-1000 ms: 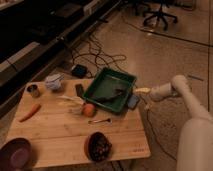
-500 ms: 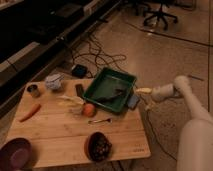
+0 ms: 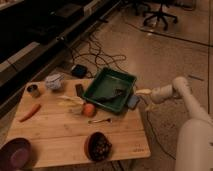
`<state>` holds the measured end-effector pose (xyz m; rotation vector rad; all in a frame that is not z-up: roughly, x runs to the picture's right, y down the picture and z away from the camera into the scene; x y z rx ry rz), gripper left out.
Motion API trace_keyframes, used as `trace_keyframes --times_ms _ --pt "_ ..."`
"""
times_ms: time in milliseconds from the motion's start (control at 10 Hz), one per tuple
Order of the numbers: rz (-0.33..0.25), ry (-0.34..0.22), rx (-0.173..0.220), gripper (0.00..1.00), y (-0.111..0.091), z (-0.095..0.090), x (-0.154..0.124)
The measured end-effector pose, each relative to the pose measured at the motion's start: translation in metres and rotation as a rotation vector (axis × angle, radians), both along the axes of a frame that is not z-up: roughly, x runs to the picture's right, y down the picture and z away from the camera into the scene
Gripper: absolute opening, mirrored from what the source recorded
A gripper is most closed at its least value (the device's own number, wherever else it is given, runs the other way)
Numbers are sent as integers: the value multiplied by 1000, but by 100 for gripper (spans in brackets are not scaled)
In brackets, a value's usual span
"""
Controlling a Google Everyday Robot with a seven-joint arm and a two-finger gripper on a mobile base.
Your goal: Place sponge in purple bowl
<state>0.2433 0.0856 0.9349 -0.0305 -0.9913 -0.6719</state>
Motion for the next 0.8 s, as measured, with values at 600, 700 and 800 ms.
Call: trace_keyframes --times_ms 600,700,800 --pt "-5 21 -31 77 6 21 3" --pt "-12 21 -33 69 5 23 1" --pt "-18 20 -34 58 5 24 -1"
